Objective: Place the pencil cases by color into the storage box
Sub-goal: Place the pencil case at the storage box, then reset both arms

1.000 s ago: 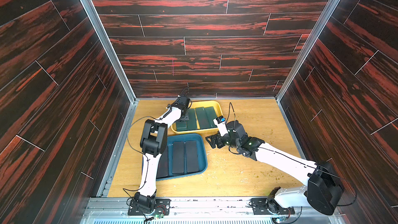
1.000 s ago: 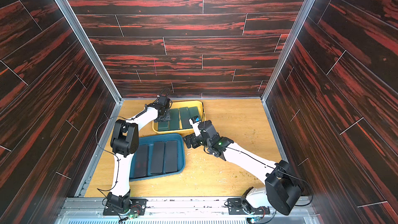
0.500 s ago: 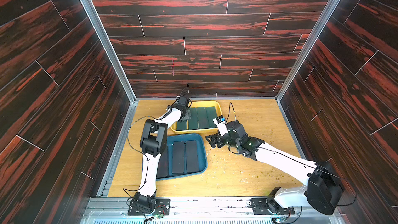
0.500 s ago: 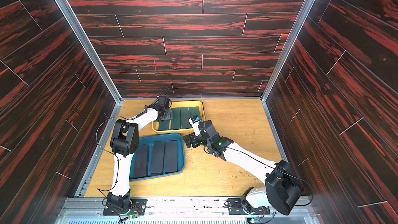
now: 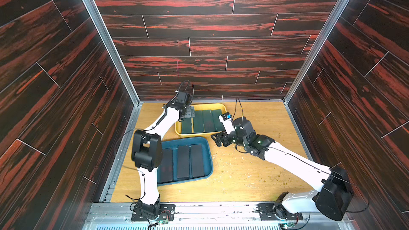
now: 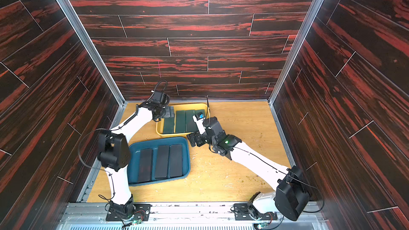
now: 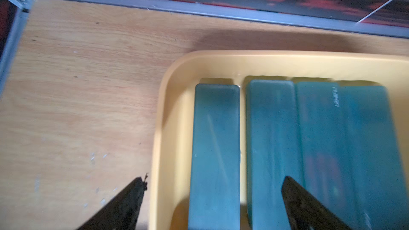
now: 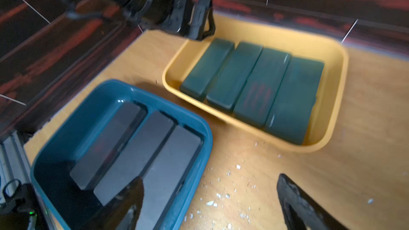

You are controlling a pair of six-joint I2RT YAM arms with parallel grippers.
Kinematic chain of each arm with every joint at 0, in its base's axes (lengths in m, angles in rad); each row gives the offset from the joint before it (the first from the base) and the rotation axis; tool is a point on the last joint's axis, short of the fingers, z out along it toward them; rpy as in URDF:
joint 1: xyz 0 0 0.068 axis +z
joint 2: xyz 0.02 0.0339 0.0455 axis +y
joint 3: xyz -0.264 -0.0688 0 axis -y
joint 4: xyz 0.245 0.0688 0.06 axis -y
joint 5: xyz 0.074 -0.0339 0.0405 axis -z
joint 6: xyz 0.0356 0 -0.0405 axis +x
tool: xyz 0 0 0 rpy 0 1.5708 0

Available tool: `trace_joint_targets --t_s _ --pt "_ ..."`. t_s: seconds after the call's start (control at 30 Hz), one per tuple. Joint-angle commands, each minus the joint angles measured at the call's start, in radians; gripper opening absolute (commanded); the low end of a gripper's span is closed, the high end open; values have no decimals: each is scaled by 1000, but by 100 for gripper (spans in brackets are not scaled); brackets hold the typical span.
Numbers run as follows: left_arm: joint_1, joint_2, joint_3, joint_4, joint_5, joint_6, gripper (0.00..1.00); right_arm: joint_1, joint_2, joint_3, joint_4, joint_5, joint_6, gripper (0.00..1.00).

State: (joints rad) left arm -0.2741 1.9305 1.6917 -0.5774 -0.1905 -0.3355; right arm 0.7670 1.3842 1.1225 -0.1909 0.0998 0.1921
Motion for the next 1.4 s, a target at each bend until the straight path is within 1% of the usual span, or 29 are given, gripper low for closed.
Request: trace_joint_targets --t_s 0.0,0.07,0.17,0.33,0.43,0.5,0.6,0.67,0.73,0.8,0.9,0.97,1.03,1.07,1.1,1.13,1.17,1.23,1.27,1.3,1.33,1.37 --pt "6 -169 -106 -12 -4 38 97 -35 -28 38 -89 44 -47 95" --pt "6 -278 -190 47 -24 39 97 -70 -71 34 -90 48 -49 95" --pt "6 -421 -316 113 -50 50 98 -111 -129 30 -108 94 -69 95" --pt "6 -644 -536 247 -89 69 98 -151 -260 -40 -88 165 -110 97" --pt "10 -761 -672 331 -125 93 99 -171 -354 -113 -44 216 -134 98" --pt "20 -833 -777 416 -153 118 99 -195 -423 -183 19 243 -147 99" --pt "49 -884 -920 554 -201 153 100 -245 -509 -297 128 255 -152 99" --pt "91 -875 -1014 664 -216 180 100 -296 -548 -391 223 231 -156 99" --pt "150 -831 -1062 734 -209 180 100 -336 -562 -484 336 226 -168 99" --pt "205 -777 -1109 824 -152 181 100 -385 -556 -583 464 201 -175 99" --pt "251 -685 -1191 989 -87 221 100 -494 -497 -695 624 135 -138 99" --pt "274 -609 -1203 1041 -92 215 100 -568 -438 -763 733 96 -114 99" --pt "299 -562 -1210 1089 -54 188 100 -606 -376 -830 858 79 -114 99" --pt "304 -541 -1208 1107 -42 182 100 -613 -339 -855 917 94 -123 99" --pt "305 -526 -1195 1109 -38 184 100 -614 -316 -858 939 123 -137 99" --pt "308 -518 -1182 1096 -23 193 100 -628 -292 -861 971 123 -142 99" --pt "312 -510 -1188 1120 -9 201 100 -643 -259 -870 1029 115 -148 99" --pt "330 -502 -1187 1138 6 196 99 -674 -168 -876 1118 108 -146 99" --pt "343 -501 -1198 1160 16 191 99 -693 -114 -865 1126 113 -141 99" --pt "350 -500 -1220 1205 14 193 99 -703 -66 -860 1146 115 -137 98" --pt "362 -491 -1254 1275 36 183 99 -704 -28 -855 1188 147 -152 97" --pt "366 -475 -1290 1353 60 185 99 -709 -34 -835 1138 122 -166 97"
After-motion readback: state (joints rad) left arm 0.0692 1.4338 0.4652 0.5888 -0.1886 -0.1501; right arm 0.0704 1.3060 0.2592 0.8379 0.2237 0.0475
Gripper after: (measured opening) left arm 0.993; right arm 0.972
